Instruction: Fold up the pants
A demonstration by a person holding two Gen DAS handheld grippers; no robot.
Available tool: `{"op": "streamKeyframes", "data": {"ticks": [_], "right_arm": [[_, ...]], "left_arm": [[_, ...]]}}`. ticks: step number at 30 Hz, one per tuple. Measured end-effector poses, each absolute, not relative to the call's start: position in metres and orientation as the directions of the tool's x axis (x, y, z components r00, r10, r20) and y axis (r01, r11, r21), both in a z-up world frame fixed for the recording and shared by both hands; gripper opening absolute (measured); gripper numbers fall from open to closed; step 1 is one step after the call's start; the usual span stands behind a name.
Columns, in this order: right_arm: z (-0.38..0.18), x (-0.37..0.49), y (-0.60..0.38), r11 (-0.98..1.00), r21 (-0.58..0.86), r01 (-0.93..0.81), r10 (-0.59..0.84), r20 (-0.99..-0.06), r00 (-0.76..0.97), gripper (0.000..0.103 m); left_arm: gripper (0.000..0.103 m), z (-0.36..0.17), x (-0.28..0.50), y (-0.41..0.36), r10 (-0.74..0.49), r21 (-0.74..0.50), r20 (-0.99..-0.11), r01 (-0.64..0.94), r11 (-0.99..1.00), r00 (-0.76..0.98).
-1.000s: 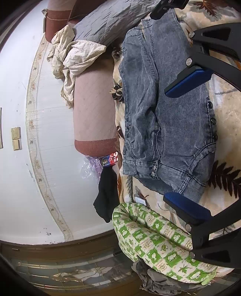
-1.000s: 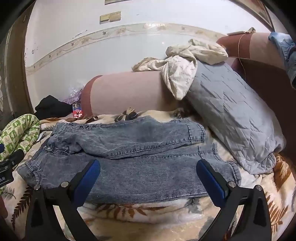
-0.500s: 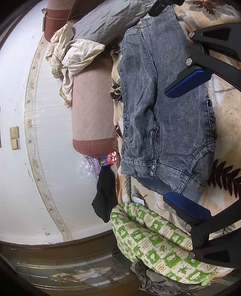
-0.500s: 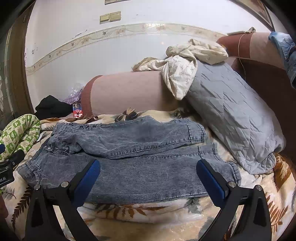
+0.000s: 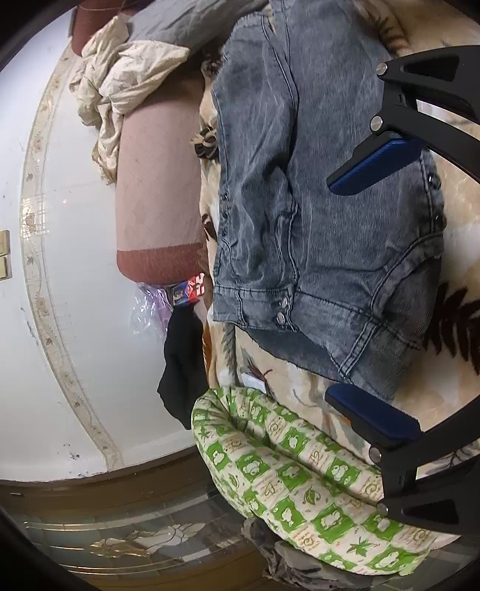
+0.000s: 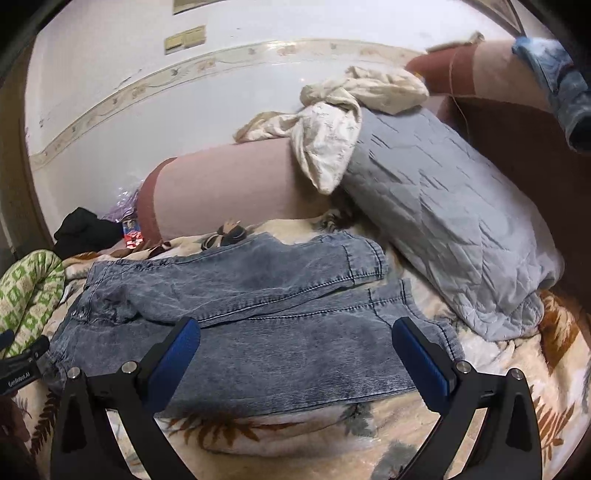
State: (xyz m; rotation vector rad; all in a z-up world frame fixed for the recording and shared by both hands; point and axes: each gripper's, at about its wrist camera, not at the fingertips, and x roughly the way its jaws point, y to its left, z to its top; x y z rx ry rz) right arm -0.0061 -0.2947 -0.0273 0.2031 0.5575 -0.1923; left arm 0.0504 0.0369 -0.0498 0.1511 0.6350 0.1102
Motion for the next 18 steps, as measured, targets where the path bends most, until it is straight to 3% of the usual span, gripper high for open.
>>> {"op": "streamKeyframes", "data": {"ticks": [18], "right_arm": [[-0.033,0.007,-0.295,0.975,0.116,0.192,-0.091,-0.578,0.811,0.103]], "left_arm": [[0.103,-0.039,0.093,0.098,0.239,0.142,-0.603,-0.193,0.971,0.761]]}}
